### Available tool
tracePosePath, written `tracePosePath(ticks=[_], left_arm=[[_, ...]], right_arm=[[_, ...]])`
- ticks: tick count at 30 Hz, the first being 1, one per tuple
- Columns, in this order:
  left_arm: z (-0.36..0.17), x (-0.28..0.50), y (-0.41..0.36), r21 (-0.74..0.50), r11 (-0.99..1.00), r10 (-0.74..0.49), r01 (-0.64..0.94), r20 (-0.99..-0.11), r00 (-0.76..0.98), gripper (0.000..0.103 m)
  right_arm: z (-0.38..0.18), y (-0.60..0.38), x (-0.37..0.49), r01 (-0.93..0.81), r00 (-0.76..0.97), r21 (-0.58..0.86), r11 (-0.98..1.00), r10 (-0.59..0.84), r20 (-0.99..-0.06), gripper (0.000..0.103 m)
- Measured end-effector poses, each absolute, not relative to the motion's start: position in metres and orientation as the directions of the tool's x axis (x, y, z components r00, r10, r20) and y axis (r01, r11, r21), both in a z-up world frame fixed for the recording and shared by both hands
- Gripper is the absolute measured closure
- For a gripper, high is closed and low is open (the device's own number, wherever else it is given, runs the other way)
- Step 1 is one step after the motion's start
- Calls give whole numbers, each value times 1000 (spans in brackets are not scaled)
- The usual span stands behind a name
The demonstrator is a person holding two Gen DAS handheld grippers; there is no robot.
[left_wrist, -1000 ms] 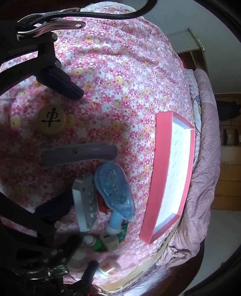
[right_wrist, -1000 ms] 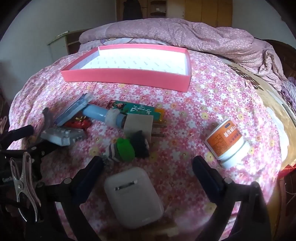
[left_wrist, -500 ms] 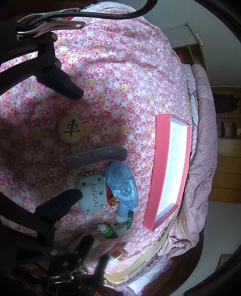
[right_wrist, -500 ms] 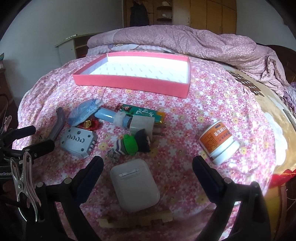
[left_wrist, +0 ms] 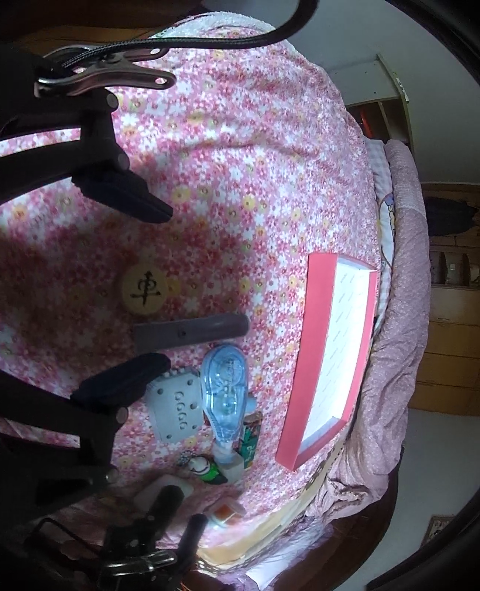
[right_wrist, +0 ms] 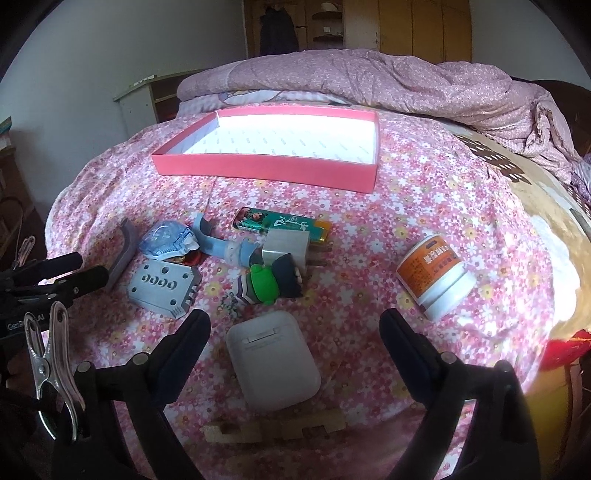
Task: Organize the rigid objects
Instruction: 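Move the left tool to the wooden chess piece while the right tool approaches the white earbud case, then close the left tool on the chess piece while the right tool grasps the earbud case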
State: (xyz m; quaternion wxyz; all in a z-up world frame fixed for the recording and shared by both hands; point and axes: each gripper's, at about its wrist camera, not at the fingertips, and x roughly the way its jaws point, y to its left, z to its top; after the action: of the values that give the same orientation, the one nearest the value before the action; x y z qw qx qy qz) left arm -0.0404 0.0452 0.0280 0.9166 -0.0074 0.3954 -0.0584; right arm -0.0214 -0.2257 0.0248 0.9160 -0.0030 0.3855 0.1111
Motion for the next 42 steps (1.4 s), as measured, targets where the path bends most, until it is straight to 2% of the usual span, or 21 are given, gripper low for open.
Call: tracePosePath(ticks=[4, 13, 16, 21, 22, 23, 27, 29, 33, 42], left_arm=[[30, -49, 46, -48, 992, -118, 121, -722, 682, 28], [23, -56, 55, -49, 991, -123, 127, -724, 678, 51], [21, -52, 61, -70, 991, -129, 114, -726, 675, 52], [17, -46, 57, -84, 987, -153, 135, -725, 671, 52], [16, -44, 55, -80, 987, -153, 138, -726, 671, 52], [14, -42, 54, -77, 987, -150, 138, -726, 671, 54], [12, -40, 52, -58, 989, -135, 135, -718, 683, 62], [12, -40, 51, -48, 989, -129, 136, -715, 687, 68], [14, -42, 53, -57, 989, -137, 137, -711, 690, 69], [32, -42, 56, -83, 985, -165, 149, -694, 701, 69]], right_arm=[[26, -226, -23, -213, 677, 87, 973, 211, -705, 8], [25, -231, -40, -239, 663, 74, 968, 219, -716, 13], [22, -230, -40, -248, 653, 71, 966, 221, -724, 20], [13, -220, -39, -277, 628, 50, 960, 220, -746, 23], [12, -218, -39, -284, 626, 42, 958, 218, -749, 27], [10, -217, -39, -287, 623, 36, 957, 215, -752, 32], [8, -214, -39, -289, 624, 25, 957, 208, -753, 37], [8, -216, -39, -286, 626, 29, 958, 209, -751, 43], [9, -220, -38, -279, 629, 47, 959, 220, -746, 55], [20, -229, -37, -276, 637, 117, 954, 273, -721, 57]])
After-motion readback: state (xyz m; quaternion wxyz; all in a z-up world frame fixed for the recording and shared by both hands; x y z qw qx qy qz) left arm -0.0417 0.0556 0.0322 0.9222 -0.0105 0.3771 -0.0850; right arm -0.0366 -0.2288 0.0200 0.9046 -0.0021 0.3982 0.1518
